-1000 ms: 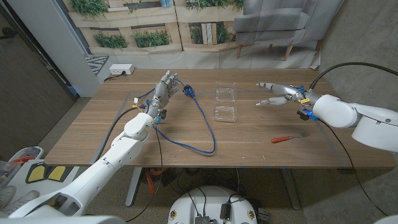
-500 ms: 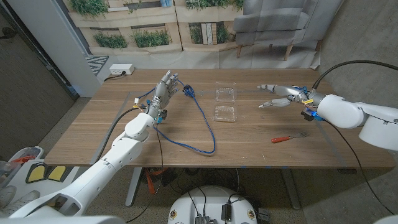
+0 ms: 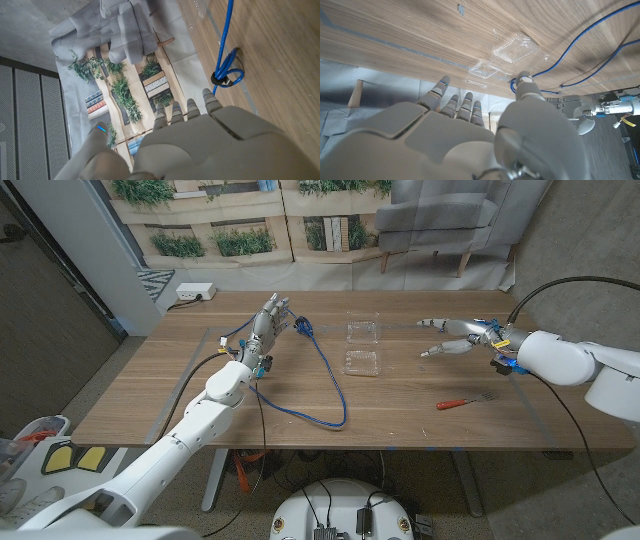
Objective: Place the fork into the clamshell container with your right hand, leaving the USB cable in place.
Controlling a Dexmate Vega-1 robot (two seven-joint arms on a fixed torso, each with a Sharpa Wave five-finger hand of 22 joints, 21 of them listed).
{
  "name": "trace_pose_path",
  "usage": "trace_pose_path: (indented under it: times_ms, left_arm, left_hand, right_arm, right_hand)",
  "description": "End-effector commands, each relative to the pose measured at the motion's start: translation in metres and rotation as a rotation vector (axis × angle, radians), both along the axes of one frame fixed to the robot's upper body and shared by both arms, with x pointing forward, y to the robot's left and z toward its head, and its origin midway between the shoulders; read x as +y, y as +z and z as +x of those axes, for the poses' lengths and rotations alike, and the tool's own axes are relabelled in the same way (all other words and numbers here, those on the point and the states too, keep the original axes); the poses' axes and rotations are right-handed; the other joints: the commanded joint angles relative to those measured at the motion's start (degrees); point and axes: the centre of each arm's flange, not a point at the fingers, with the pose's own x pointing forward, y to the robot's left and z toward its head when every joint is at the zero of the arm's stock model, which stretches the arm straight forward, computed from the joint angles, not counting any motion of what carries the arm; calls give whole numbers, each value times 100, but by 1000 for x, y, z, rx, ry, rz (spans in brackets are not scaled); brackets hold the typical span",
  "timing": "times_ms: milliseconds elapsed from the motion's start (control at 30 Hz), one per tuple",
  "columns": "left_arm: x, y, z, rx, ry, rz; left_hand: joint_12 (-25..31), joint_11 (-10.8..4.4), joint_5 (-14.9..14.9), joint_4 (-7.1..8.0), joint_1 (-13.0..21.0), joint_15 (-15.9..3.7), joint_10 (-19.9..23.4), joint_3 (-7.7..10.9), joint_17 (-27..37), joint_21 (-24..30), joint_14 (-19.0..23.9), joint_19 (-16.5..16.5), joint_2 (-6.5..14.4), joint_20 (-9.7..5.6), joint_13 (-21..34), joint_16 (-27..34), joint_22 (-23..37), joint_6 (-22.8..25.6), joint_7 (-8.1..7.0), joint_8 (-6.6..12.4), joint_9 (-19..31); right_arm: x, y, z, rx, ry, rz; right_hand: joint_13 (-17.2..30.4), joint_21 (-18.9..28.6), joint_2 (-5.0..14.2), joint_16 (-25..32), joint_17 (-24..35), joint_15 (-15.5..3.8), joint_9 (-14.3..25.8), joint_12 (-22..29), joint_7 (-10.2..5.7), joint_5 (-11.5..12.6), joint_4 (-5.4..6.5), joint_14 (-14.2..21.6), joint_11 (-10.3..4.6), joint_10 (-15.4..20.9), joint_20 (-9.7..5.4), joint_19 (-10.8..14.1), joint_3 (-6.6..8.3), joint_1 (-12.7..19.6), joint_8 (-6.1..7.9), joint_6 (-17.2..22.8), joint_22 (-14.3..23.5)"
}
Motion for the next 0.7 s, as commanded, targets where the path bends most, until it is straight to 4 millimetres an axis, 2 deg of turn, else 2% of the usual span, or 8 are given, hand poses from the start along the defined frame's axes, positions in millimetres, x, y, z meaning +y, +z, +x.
trace_pose_path:
  times_ms: [33, 467, 700]
  left_arm:
    - [0, 2, 6, -2, 14, -10]
    - [5, 1, 15, -4, 5, -15]
    - [11, 2, 17, -5, 4, 2]
  left_hand:
    - [35, 10, 1, -45, 29, -10, 63, 5, 17, 29, -3, 0, -1, -7, 21, 41, 17, 65, -15, 36, 8]
    - [32, 15, 2, -58, 39, -10, 67, 11, 15, 30, 1, 2, 14, -8, 21, 41, 17, 89, -16, 31, 8]
    - [31, 13, 2, -63, 42, -7, 68, 12, 15, 30, -6, 3, 19, -9, 21, 38, 17, 93, -11, 26, 8]
  right_arm:
    - [-2, 5, 0, 14, -10, -37]
    - [9, 7, -5, 34, -33, -83]
    - [12, 9, -6, 51, -41, -112]
  right_hand:
    - [12, 24, -14, 18, 6, -610, 19, 42, -8, 11, 1, 39, -13, 50, 8, 77, 4, 67, 8, 60, 12]
    - [9, 11, -14, 12, 6, -608, 17, 58, -10, 11, 12, 49, -10, 85, 5, 81, -3, 85, -2, 68, 13]
    - [10, -9, -11, -42, 7, -562, 16, 75, 1, 11, 21, -72, -15, 115, -19, 57, -8, 99, -10, 76, 15]
